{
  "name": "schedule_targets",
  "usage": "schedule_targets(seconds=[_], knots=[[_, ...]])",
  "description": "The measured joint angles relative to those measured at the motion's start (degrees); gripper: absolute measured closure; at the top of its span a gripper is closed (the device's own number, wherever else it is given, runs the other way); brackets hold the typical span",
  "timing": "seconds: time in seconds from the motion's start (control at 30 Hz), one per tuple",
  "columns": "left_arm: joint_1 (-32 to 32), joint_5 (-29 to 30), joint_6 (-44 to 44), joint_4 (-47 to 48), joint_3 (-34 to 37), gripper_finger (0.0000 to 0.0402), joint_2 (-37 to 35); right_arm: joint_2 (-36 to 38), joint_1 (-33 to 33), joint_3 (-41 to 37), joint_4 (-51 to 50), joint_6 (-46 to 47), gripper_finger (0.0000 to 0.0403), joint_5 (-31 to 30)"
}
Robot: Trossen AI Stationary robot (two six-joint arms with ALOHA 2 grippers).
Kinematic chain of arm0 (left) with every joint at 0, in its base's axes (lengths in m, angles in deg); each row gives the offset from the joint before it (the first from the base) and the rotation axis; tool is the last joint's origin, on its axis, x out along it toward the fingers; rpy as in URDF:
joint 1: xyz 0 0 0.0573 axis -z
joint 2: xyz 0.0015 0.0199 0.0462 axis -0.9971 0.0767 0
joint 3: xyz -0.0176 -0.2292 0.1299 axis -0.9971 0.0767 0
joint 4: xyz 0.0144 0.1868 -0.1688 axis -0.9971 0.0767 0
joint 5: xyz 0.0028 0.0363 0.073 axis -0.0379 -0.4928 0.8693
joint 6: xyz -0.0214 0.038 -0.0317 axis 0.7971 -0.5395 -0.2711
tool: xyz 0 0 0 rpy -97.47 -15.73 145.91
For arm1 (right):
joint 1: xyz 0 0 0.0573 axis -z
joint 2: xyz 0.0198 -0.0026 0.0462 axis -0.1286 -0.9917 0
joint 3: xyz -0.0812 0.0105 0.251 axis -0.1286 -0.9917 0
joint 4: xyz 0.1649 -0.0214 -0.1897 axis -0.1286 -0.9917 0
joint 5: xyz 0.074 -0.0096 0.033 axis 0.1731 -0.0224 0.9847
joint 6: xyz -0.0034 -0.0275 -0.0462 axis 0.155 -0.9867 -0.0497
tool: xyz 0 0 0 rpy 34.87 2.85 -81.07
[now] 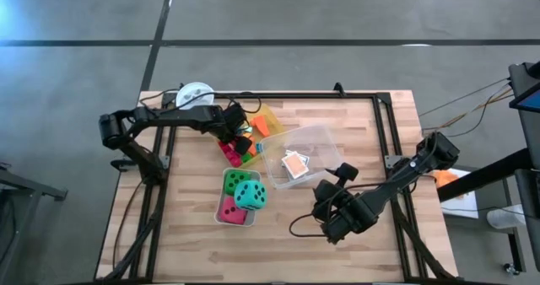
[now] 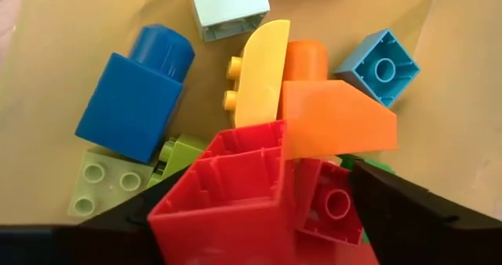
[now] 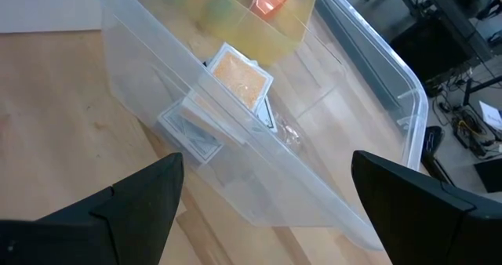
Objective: Pick & Place Toys
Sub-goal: Put the red game piece into the yellow bin
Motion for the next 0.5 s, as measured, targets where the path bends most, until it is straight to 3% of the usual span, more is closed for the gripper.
schedule_targets(seconds=[0.23, 0.5], knots=[[0.00, -0.13, -0.02, 0.59, 0.00, 0.0049, 0.00, 0.00, -0.04, -0.30, 0.01, 0.20, 0.0041, 0.09], [0.00, -0.49, -0.04, 2.14, -0.02, 0.0029, -1.72, -0.01, -0.02, -0.31, -0.03, 0.13, 0.0041, 0.22]])
